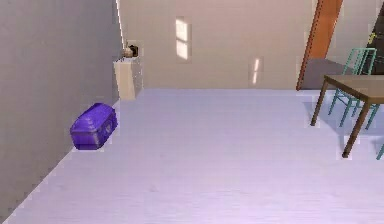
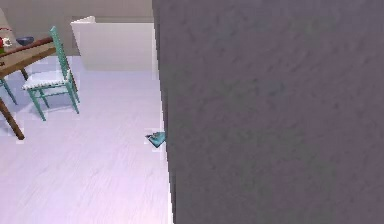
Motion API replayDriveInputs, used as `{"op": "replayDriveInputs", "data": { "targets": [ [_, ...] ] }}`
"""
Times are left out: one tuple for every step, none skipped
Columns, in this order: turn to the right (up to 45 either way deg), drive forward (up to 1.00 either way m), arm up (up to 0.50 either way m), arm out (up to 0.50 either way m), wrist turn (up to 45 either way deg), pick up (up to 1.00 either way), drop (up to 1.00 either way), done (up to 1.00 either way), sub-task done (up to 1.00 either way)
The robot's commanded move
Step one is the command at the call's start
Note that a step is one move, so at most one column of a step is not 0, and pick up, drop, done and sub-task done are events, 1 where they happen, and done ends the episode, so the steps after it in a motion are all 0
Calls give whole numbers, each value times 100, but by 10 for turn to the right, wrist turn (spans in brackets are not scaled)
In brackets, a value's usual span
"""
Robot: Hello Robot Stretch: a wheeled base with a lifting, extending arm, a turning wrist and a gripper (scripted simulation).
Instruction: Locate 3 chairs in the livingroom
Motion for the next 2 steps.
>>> {"op": "replayDriveInputs", "data": {
  "targets": [
    [0, 20, 0, 0, 0, 0, 0, 0, 0],
    [270, 0, 0, 0, 0, 0, 0, 0, 0]
  ]
}}
